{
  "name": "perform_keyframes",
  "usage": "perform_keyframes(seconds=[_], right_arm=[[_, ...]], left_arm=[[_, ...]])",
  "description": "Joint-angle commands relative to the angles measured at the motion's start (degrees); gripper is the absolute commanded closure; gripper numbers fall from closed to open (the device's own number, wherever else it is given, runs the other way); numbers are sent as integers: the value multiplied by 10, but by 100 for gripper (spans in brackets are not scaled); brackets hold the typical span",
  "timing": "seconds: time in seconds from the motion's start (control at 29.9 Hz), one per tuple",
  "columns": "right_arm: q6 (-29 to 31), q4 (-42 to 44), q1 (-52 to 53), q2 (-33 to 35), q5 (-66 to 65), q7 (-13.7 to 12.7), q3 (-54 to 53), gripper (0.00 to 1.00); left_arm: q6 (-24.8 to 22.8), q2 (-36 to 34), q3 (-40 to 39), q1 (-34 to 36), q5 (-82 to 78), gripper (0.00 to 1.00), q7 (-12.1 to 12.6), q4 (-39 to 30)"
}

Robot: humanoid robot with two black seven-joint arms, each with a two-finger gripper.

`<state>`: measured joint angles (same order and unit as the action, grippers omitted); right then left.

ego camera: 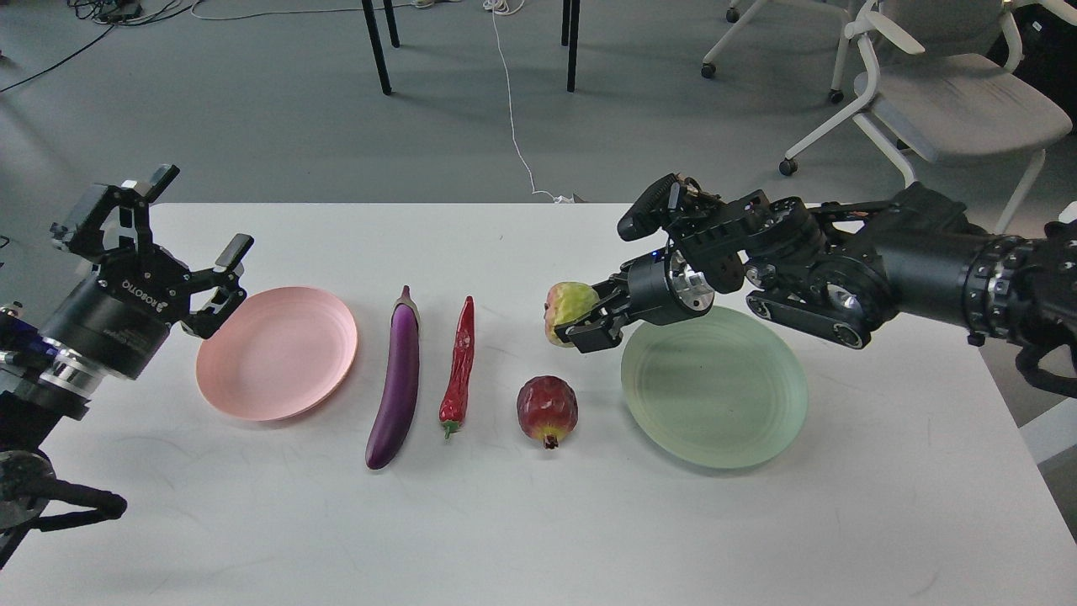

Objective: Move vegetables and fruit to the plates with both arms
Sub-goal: 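Carry the fruit onto the pale green plate and release it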

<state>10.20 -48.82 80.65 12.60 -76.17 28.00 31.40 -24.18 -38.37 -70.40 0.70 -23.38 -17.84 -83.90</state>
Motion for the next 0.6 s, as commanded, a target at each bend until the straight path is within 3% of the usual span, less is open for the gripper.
perform_keyframes(seconds=[0.0,0.37,0.57], right_arm=[[0,-22,1,48,-28,0,2,51],[0,-45,-9,131,-118,0,15,46],[0,-45,-16,136,-117,0,15,9]], left_arm=[[0,0,0,0,0,0,0,-5],[1,1,0,0,-1,0,1,-13],[2,0,0,0,-2,0,1,-19]])
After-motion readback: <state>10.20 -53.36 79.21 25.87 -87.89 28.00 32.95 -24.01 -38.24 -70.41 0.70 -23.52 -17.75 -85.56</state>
